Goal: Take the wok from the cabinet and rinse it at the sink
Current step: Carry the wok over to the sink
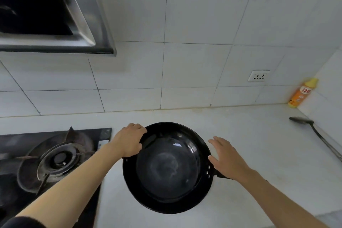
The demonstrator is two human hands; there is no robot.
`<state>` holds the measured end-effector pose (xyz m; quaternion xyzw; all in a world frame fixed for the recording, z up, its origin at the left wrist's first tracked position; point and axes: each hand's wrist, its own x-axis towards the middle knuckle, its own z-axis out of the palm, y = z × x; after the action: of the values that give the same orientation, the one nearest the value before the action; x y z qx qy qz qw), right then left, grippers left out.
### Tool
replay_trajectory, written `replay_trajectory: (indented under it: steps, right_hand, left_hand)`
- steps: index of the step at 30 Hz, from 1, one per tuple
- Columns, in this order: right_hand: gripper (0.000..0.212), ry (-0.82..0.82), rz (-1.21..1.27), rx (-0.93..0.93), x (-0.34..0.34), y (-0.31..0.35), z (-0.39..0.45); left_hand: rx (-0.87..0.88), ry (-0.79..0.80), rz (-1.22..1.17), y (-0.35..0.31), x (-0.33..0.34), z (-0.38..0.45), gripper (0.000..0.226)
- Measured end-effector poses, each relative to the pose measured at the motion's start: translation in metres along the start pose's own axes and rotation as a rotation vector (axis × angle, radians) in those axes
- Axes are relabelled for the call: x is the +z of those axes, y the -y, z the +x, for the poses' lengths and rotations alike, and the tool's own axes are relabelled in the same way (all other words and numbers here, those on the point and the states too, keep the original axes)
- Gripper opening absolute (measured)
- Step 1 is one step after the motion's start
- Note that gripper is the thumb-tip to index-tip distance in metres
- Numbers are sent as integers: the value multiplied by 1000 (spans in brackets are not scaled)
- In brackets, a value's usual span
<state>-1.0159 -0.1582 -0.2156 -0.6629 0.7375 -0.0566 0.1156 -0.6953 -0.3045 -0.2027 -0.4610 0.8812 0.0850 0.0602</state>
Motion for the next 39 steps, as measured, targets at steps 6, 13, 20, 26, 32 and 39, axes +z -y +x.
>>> replay_trajectory:
  steps: [6, 13, 20, 26, 32, 39]
  right_hand:
    - [67, 122, -71, 30, 7, -22, 6]
    - [69, 237, -97, 80, 27, -35, 11]
    - [63, 247, -123, 67, 51, -40, 7]
    - [54, 200, -99, 70, 60, -37, 8]
    - [59, 133, -137, 89, 63, -30, 4]
    - [82, 105, -197, 97, 76, -30, 0]
  left_hand:
    - [-23, 70, 64, 23, 0, 6, 52]
    - [-159, -13, 5, 27, 29, 14, 41]
    - [-56, 115, 184, 27, 51, 14, 79]
    - [6, 273, 415, 36, 49, 14, 97]
    - [51, 110, 438, 43, 55, 20, 89]
    - [136, 98, 446, 47, 50, 23, 98]
